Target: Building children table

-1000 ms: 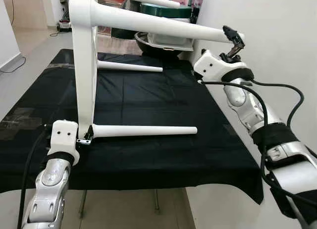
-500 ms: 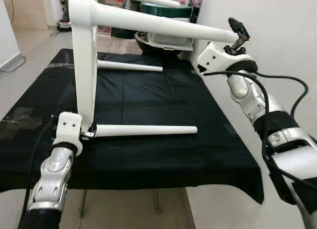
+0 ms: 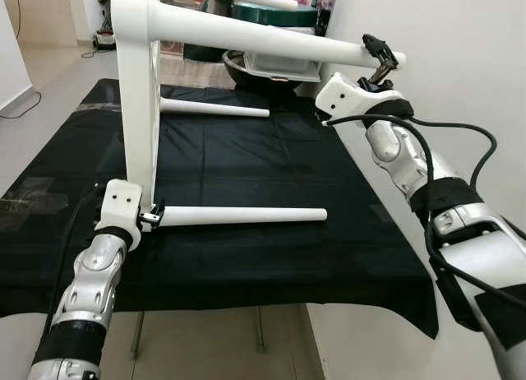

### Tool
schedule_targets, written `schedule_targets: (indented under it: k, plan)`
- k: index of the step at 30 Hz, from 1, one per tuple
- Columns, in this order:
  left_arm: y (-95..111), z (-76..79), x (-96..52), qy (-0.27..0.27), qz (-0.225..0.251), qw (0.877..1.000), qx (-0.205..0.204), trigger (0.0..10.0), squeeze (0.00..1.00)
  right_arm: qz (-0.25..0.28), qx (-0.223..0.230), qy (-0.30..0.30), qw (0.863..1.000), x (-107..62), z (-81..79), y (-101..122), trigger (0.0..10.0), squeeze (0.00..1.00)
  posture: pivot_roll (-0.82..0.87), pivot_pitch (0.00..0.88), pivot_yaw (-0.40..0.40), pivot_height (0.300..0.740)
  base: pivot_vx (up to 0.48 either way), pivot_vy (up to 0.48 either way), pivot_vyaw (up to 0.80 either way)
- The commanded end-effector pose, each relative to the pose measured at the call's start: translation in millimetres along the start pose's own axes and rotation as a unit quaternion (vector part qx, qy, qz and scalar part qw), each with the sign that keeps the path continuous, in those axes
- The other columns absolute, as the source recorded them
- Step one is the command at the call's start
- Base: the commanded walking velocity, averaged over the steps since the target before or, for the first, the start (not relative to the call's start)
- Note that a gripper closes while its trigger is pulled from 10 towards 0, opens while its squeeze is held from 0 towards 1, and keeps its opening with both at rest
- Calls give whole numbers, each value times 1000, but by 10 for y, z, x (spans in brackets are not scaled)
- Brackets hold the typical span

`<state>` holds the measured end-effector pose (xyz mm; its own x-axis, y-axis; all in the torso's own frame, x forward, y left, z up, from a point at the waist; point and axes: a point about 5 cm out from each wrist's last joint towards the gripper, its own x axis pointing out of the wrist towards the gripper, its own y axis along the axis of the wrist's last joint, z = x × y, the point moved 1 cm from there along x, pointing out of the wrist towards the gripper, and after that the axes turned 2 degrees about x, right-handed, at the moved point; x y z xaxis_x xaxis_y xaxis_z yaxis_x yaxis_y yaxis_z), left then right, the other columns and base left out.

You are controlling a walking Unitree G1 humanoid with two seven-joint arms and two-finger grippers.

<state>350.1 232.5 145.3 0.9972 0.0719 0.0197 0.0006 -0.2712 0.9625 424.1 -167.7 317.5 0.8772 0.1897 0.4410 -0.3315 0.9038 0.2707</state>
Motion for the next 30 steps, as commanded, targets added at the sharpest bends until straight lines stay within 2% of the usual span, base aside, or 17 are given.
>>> schedule_targets:
  k: [1, 5, 7, 10, 11, 15, 17, 18, 19, 20, 30]
  plan:
    - [-15, -26, 11, 6, 1, 1000, 12, 10000, 0, 4, -2, 0, 1000, 21, 30, 16, 10000, 0, 82, 0, -145, 740, 0, 0, 0]
    - [-29, -80, 33, 26, 2, 1000, 13, 10000, 0, 5, 1, 0, 1000, 14, 26, 4, 10000, 0, 82, 0, -145, 740, 0, 0, 0]
    - [-37, -125, 53, 41, 3, 999, 15, 10000, 0, 6, 3, 4, 1000, 4, 12, -7, 8510, 0, 82, 0, -145, 740, 0, 0, 0]
    - [-34, -142, 60, 46, 6, 999, 17, 10000, 0, 7, 2, 6, 1000, 1, 8, -12, 8510, 0, 81, 0, -142, 740, 0, 0, 0]
    - [-26, -169, 65, 53, 8, 998, 17, 10000, 0, 6, -2, 8, 1000, 0, 6, -20, 7412, 0, 84, 0, -145, 740, 0, 0, 0]
    - [-25, -210, 73, 61, 10, 998, 17, 10000, 0, 4, -8, 10, 1000, 3, 8, -28, 7176, 0, 84, 0, -145, 740, 0, 0, 0]
    - [-25, -210, 73, 61, 10, 998, 17, 10000, 0, 4, -8, 10, 1000, 3, 8, -28, 7176, 0, 84, 0, -145, 740, 0, 0, 0]
    - [-30, -228, 68, 64, 10, 998, 16, 10000, 0, 3, -11, 11, 1000, 9, 11, -26, 9098, 0, 85, 0, -147, 740, 0, 0, 0]
    - [-30, -228, 68, 64, 10, 998, 16, 10000, 0, 3, -11, 11, 1000, 9, 11, -26, 9098, 0, 85, 0, -147, 740, 0, 0, 0]
    - [-45, -244, 57, 67, 10, 998, 16, 10000, 0, 2, -14, 11, 1000, 24, 26, -17, 10000, 0, 86, 0, -149, 740, 0, 0, 0]
    - [-101, -311, 38, 79, 9, 997, 22, 10000, 0, 5, -13, -7, 1000, 94, 145, 46, 10000, 0, 90, 0, -155, 740, 0, 0, 0]
